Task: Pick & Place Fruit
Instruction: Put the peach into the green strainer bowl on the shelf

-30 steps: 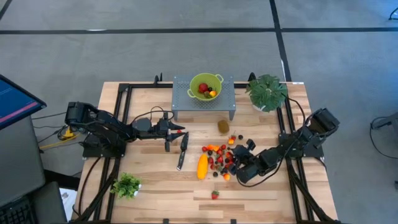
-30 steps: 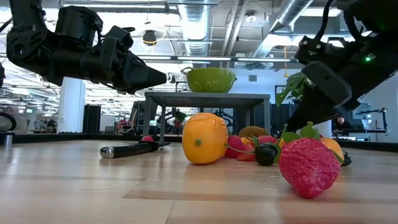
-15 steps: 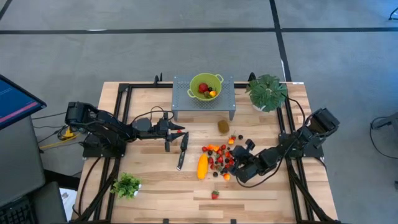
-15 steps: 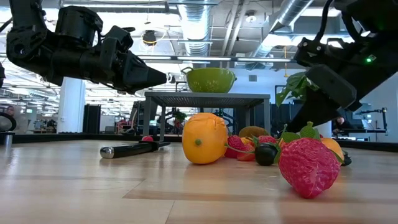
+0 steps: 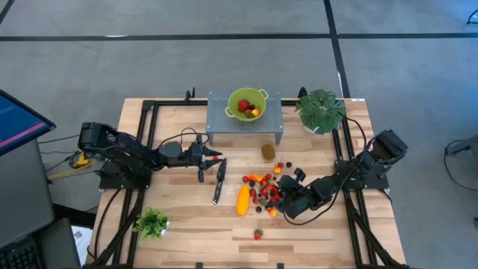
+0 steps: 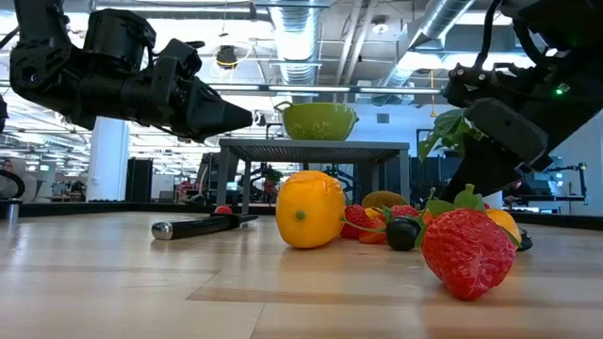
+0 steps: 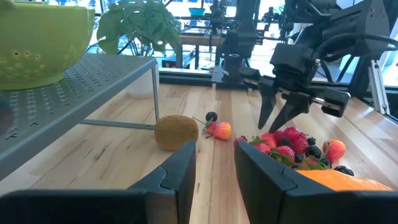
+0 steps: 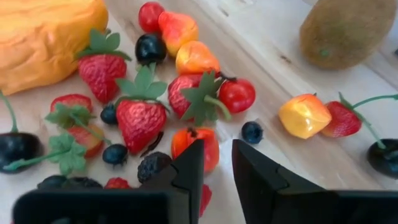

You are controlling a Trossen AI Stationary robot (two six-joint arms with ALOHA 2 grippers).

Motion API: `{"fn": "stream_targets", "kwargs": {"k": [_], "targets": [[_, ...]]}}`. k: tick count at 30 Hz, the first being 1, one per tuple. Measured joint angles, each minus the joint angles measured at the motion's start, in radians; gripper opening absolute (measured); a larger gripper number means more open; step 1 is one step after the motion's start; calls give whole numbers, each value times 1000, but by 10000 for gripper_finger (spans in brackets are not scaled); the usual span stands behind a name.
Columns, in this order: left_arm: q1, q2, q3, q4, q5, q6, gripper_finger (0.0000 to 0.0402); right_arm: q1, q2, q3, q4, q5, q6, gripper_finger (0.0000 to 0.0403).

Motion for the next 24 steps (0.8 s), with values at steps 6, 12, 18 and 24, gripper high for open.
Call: {"fn": "stream_targets", "kwargs": {"k": [6, 12, 18, 24], "targets": [[0, 0, 0, 0, 0, 0, 106, 2, 0, 0, 2, -11, -25, 83], [0, 0, 0, 0, -1, 0, 106, 2, 0, 0, 25, -11, -45, 82], [0, 0, 0, 0, -5, 0, 106, 1, 0, 0, 83, -11, -103, 82], [0, 0, 0, 0, -5, 0, 106, -21, 0, 0, 85, -10, -104, 82]]}}
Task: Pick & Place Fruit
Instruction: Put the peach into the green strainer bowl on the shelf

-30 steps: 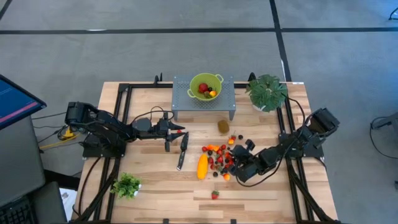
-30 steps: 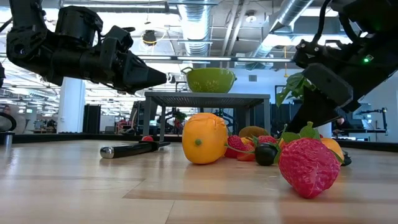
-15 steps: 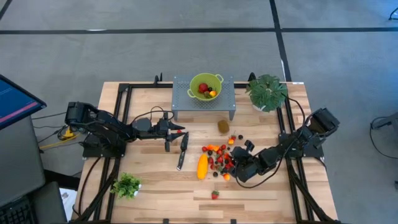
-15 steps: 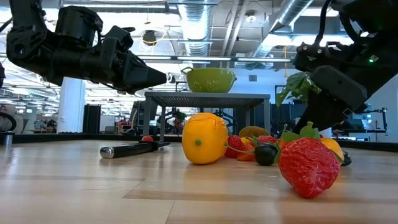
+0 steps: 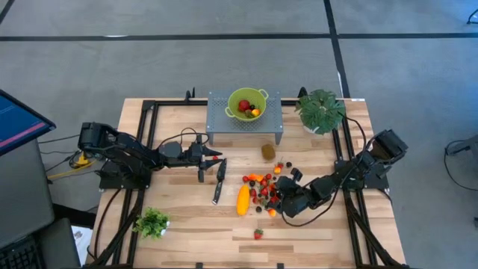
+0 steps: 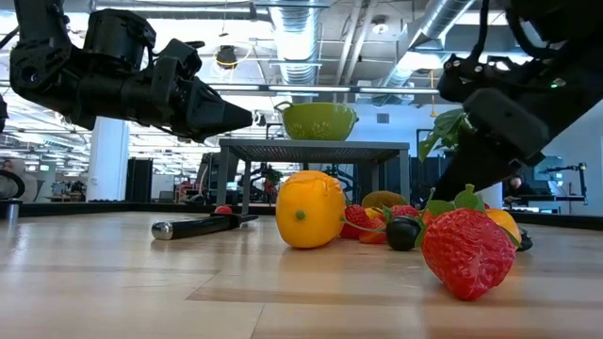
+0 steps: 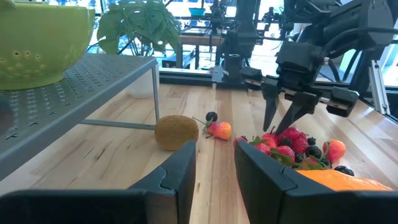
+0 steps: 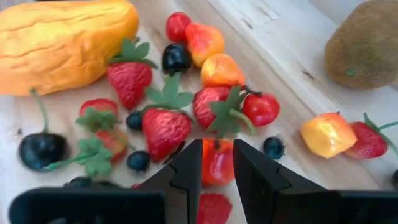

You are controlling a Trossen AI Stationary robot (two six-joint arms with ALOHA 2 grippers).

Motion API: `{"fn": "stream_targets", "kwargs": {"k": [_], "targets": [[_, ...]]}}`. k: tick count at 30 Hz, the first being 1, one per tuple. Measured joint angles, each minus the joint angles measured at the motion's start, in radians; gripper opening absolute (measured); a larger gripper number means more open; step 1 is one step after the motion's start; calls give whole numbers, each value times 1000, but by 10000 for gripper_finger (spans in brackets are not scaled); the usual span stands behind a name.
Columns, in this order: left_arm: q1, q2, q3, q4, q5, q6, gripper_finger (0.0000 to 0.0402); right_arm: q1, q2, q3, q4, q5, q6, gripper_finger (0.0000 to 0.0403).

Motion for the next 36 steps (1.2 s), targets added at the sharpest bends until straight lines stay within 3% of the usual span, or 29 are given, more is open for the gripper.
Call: {"fn": "stream_targets", "kwargs": {"k": [14, 23, 36], "targets": [[0, 0, 0, 0, 1, 0, 106, -31, 0, 0, 9, 2, -24, 75], [0, 0, 0, 0, 5, 0, 106, -31, 0, 0, 8, 0, -56, 6], [0, 0, 0, 0, 4, 0, 106, -31, 0, 0, 8, 0, -60, 3]]}}
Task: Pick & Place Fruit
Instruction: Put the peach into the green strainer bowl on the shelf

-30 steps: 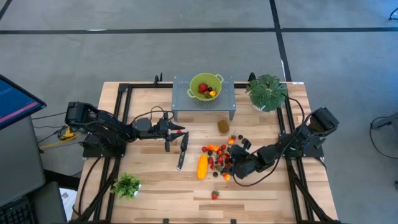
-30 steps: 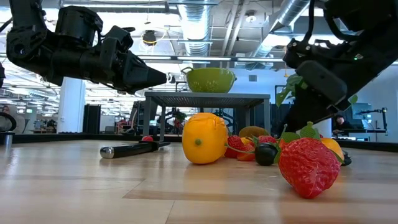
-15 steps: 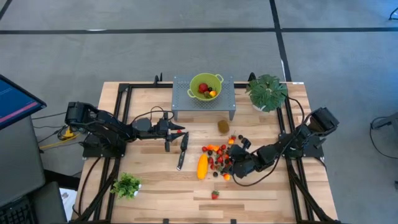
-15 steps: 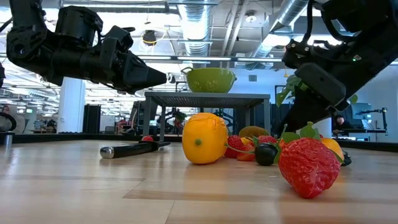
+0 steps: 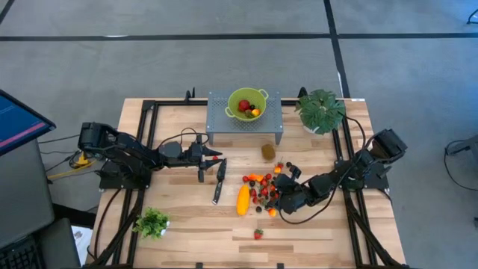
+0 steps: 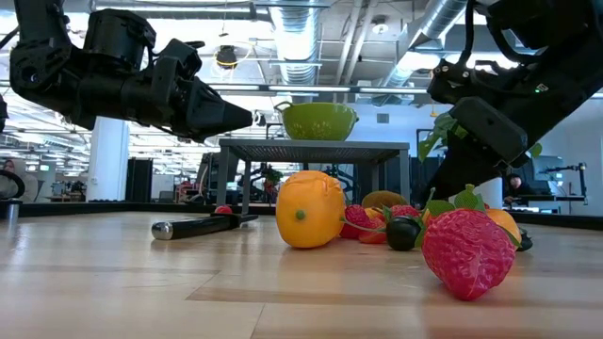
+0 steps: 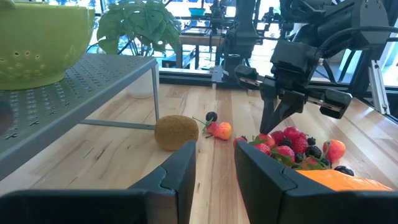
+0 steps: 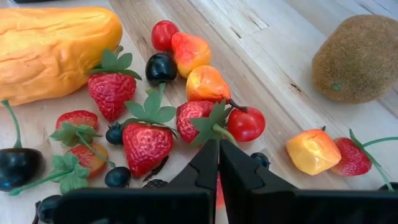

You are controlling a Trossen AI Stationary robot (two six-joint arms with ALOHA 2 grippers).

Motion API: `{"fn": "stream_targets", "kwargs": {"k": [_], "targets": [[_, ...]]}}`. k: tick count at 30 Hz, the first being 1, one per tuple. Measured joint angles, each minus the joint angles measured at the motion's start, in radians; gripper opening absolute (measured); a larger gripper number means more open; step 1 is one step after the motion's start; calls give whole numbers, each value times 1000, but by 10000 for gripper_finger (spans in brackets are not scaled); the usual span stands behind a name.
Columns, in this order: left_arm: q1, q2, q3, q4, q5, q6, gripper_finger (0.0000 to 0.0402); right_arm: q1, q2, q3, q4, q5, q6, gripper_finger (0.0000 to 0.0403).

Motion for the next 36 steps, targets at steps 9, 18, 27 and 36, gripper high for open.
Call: {"fn": "stream_targets", "kwargs": {"k": [9, 18, 27, 36], "targets": [[0, 0, 0, 0, -4, 0, 106, -2, 0, 0, 57, 6, -44, 1], [0, 0, 0, 0, -4, 0, 106, -114, -104, 75, 304, 24, -547, 1], [0, 0, 0, 0, -3, 0, 106, -314, -140, 221, 348, -95, -846, 1], [0, 0, 0, 0, 1, 0, 106, -497, -133, 368, 341, -169, -925, 1]]}}
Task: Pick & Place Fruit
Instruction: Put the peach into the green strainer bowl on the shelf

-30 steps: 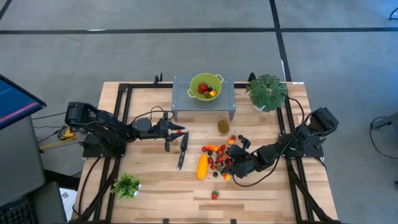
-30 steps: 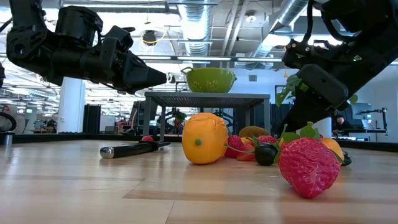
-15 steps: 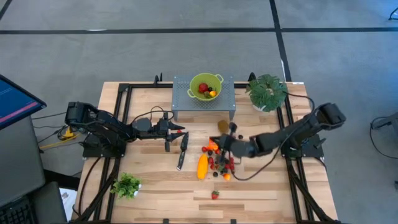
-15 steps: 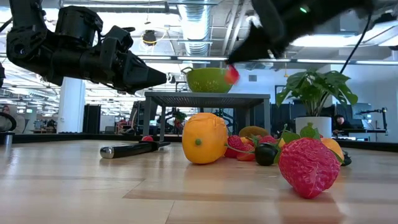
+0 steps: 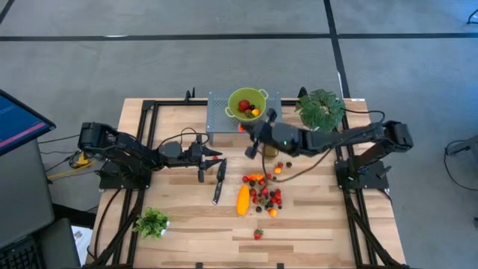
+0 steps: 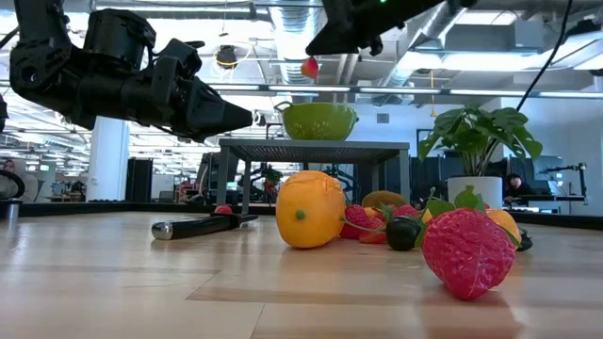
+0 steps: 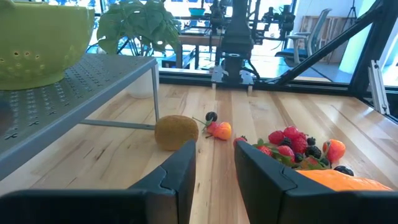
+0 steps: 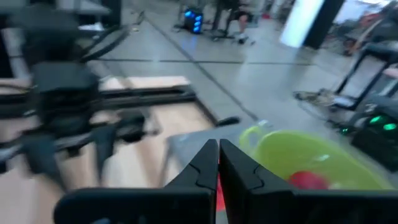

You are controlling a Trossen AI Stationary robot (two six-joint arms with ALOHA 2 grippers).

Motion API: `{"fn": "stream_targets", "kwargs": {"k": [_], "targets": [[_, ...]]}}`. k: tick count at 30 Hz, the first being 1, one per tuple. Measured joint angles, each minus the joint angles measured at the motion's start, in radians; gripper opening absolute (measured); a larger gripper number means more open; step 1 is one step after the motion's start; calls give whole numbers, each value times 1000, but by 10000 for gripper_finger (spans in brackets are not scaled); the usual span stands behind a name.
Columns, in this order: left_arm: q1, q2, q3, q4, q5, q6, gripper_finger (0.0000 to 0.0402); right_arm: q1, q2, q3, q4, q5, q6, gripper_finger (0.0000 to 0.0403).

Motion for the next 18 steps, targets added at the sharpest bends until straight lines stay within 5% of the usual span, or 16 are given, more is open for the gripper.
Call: {"fn": "stream_targets", "kwargs": {"k": [18], "targets": [[0, 0, 0, 0, -3, 0, 106, -269, 1, 50, -174, -165, 78, 1]]}}
